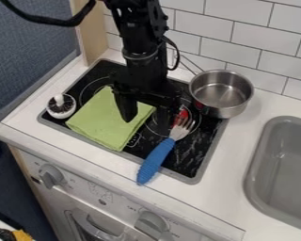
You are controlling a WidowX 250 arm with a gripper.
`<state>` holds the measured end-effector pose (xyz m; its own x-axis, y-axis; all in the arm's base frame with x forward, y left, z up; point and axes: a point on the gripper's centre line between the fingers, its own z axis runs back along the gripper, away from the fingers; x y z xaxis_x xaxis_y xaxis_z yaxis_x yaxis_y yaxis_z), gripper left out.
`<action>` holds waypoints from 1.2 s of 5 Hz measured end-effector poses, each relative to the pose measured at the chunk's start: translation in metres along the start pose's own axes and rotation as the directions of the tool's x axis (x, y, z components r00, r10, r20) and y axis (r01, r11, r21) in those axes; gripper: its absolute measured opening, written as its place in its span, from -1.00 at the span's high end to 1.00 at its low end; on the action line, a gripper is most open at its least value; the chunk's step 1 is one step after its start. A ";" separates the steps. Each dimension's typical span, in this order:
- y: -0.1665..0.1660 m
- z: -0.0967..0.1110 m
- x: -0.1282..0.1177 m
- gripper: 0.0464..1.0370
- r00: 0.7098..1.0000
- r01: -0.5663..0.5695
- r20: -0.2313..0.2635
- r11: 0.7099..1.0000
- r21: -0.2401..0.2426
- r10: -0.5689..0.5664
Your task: Move the silver pot to the top of the green cloth
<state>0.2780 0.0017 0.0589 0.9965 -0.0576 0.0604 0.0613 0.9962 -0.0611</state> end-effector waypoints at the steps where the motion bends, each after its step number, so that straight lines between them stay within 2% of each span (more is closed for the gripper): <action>1: 0.000 -0.006 -0.002 -0.93 1.000 -0.005 -0.026 1.000 -0.003 0.005; 2: -0.026 -0.005 0.017 -0.93 0.996 0.089 -0.027 0.996 0.000 -0.089; 3: -0.054 -0.004 0.052 -0.93 0.984 0.180 -0.015 0.983 0.021 -0.180; 4: -0.074 -0.004 0.083 -0.93 0.975 0.223 -0.005 0.974 0.029 -0.223; 5: -0.084 -0.010 0.114 -0.93 0.972 0.232 0.032 0.972 0.034 -0.233; 6: -0.087 -0.021 0.130 -0.93 0.976 0.213 0.033 0.976 0.033 -0.214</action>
<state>0.4036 -0.0937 0.0510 0.9578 -0.2675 0.1050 0.2703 0.9627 -0.0134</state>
